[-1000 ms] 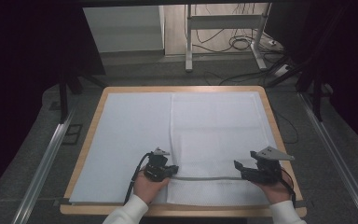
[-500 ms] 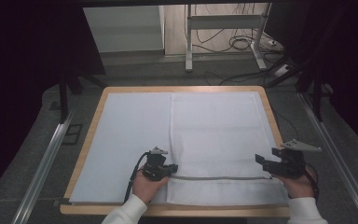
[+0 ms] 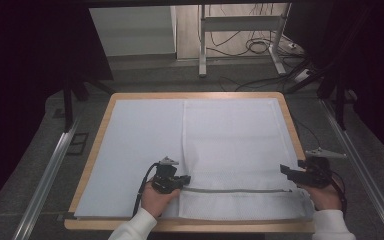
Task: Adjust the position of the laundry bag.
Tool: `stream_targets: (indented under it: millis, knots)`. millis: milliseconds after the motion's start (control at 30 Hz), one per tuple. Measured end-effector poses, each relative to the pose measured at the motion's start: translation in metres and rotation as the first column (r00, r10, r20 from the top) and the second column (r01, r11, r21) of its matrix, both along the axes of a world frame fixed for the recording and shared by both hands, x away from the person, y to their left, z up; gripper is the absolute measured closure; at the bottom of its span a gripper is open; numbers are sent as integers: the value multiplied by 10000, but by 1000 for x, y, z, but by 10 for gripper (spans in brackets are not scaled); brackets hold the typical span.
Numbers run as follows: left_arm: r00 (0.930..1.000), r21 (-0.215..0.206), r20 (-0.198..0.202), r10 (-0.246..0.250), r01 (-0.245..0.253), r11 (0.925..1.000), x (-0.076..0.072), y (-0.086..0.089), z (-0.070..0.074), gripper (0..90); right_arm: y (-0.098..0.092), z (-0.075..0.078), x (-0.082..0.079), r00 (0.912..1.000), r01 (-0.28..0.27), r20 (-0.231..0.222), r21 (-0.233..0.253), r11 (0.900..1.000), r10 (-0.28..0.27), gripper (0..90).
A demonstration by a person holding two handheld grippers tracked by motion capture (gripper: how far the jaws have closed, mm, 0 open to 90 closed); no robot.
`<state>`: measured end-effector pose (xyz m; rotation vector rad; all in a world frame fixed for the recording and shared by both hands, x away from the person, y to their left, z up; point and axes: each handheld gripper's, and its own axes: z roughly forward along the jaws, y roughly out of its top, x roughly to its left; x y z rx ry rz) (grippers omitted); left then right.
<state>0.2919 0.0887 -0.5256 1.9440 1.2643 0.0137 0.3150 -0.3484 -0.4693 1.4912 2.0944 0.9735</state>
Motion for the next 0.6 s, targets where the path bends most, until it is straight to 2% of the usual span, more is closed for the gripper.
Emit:
stream_targets:
  millis: [233, 600]
  knots:
    - [10000, -30, -33, -29, 29, 10000, 0, 1, -1, 892, -7, -5, 5, 9989, 326, -336, -289, 9990, -336, 263]
    - [10000, -34, -51, -61, 61, 10000, 1, 1, 0, 893, -18, -11, 9, 9967, 514, -616, -289, 9983, -531, 263]
